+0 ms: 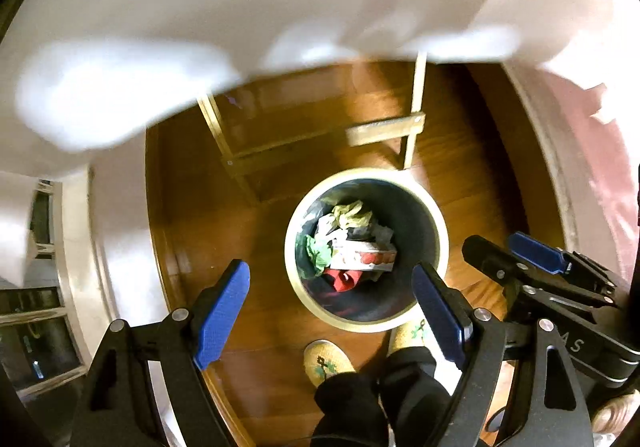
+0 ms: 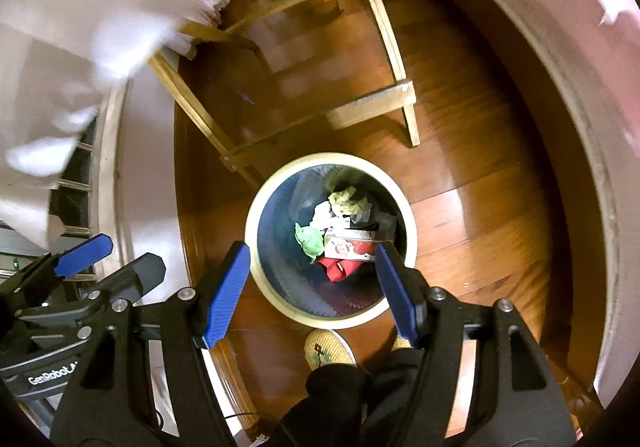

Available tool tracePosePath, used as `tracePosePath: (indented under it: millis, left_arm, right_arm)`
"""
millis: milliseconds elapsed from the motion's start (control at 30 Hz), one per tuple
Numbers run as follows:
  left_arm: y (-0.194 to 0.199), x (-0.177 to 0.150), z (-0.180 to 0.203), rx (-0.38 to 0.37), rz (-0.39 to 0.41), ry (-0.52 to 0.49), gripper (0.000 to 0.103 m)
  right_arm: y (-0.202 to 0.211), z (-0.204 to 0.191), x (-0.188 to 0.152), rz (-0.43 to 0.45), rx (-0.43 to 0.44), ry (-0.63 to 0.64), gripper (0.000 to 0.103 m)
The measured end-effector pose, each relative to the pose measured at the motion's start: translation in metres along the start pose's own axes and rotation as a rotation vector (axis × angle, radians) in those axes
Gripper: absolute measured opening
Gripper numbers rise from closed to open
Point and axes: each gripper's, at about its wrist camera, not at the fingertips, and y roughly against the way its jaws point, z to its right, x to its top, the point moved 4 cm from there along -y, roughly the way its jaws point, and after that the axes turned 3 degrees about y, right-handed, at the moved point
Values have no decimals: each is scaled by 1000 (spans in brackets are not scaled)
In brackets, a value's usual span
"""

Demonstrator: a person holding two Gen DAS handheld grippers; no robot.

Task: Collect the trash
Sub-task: 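Raise both open tools back over the table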

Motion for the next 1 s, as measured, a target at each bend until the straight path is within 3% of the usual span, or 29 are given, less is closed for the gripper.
tracePosePath:
  millis: [233,600,767,1000]
  left_arm:
    - [113,10,8,-73,94,-12,85]
    - [295,35,2,-127,272,-68,85]
    - [352,51,-10,-113,348,-40,85]
    - [406,76,-23,-96,430,-44,84]
  right_arm:
    - [92,-27,11,65,-9,2,63]
    - [258,-96,29,244,-9,76,64]
    - [321,-124,42,335,-14,105,64]
    - [376,-147,71,427,-32,132,64]
